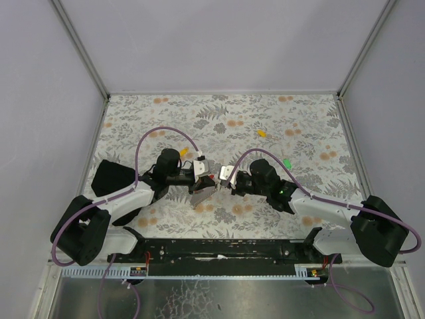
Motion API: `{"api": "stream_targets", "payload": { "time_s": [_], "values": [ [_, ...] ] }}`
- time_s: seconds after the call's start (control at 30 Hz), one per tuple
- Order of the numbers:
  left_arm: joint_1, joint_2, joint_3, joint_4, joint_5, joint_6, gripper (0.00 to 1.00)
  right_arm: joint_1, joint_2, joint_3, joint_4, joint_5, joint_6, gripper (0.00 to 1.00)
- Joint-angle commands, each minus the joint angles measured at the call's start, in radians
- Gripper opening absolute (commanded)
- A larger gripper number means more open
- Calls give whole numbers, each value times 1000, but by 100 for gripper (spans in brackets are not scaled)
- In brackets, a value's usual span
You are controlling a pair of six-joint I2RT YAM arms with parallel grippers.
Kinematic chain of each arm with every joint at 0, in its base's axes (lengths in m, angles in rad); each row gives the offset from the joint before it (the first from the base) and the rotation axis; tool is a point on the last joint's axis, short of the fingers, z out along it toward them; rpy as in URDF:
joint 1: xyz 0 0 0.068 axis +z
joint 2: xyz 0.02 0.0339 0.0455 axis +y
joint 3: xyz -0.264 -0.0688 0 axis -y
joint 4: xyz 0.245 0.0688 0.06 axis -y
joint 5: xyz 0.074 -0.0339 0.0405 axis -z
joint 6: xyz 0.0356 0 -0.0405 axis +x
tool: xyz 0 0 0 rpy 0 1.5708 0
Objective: Put the keys on the keyring
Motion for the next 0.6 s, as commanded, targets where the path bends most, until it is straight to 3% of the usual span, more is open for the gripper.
{"api": "stream_targets", "payload": {
  "time_s": [0.0,0.57],
  "values": [
    [-4,-2,23,61,4,-7,0,3,0,27,48,11,18,0],
    [-4,-5,23,58,15,-6,0,2,6,26,73,32,37,0]
  ]
}}
